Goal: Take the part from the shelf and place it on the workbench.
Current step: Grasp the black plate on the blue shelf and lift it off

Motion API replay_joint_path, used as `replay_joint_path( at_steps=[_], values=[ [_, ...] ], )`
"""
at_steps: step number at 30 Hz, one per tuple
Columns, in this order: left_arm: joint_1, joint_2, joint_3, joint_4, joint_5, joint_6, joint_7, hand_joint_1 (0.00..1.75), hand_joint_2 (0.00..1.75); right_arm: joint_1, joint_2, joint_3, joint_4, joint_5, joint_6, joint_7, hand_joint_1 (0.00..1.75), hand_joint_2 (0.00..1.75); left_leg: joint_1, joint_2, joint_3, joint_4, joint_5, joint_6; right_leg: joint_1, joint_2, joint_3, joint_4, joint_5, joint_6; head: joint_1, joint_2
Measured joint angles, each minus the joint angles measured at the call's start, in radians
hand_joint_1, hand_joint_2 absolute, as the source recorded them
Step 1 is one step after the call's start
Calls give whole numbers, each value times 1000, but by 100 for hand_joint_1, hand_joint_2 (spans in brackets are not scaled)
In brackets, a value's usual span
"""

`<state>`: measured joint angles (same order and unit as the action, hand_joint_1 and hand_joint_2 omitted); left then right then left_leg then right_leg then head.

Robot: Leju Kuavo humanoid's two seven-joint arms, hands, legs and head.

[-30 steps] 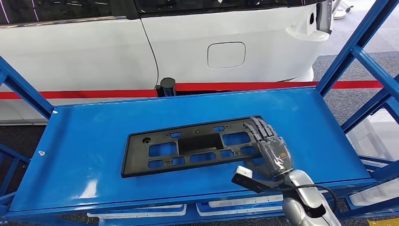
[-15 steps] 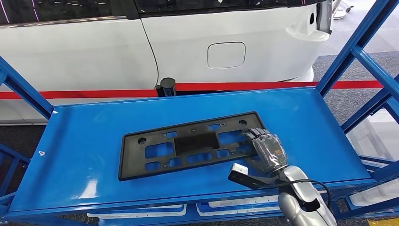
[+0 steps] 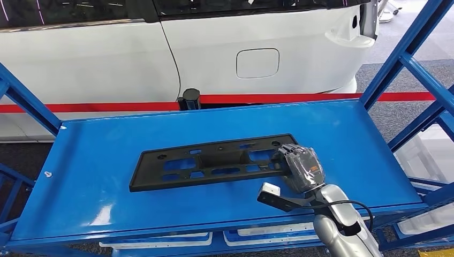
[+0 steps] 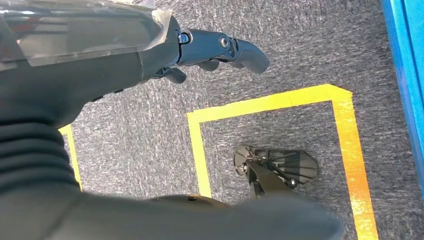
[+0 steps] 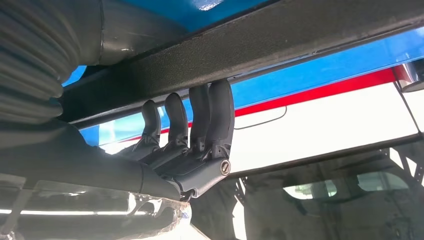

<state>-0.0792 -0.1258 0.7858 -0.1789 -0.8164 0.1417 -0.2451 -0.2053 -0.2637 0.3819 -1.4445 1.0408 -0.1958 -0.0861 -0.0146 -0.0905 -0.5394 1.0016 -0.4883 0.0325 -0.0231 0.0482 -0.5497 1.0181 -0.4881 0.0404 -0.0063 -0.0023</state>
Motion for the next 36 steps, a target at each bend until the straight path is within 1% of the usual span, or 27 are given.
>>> replay_joint_path(
  at_steps=[4, 13, 22, 28, 36],
  values=[
    [0, 1, -4, 0, -6, -16, -18, 0, 175, -3, 0, 1, 4, 0, -11, -7, 175, 175, 0, 0, 0, 0, 0, 0, 0, 0, 0, 0, 0, 0, 0, 0],
    [0, 4, -20, 0, -19, -26, -15, 0, 175, -12, 0, 1, 5, -3, -21, -8, 175, 175, 0, 0, 1, 0, 0, 0, 0, 0, 1, 0, 0, 0, 0, 0],
    [3, 5, -20, 0, -9, -9, 10, 0, 175, 10, 15, -18, -7, -61, -105, -9, 175, 175, 0, 0, 1, 0, 0, 0, 0, 0, 1, 0, 0, 0, 0, 0],
    [7, 6, -19, 0, -4, -4, 5, 0, 175, 46, 35, -58, -47, -170, -155, -60, 175, 175, 0, 0, -1, 0, 0, 0, 0, 0, -1, 0, 0, 0, 0, 0],
    [11, 8, -19, 0, 2, 6, -1, 0, 175, 89, 84, -128, -153, -456, -187, -176, 175, 175, 0, 0, -3, 0, 0, 0, 0, 0, -3, 0, 0, 0, 0, 0]
  ],
)
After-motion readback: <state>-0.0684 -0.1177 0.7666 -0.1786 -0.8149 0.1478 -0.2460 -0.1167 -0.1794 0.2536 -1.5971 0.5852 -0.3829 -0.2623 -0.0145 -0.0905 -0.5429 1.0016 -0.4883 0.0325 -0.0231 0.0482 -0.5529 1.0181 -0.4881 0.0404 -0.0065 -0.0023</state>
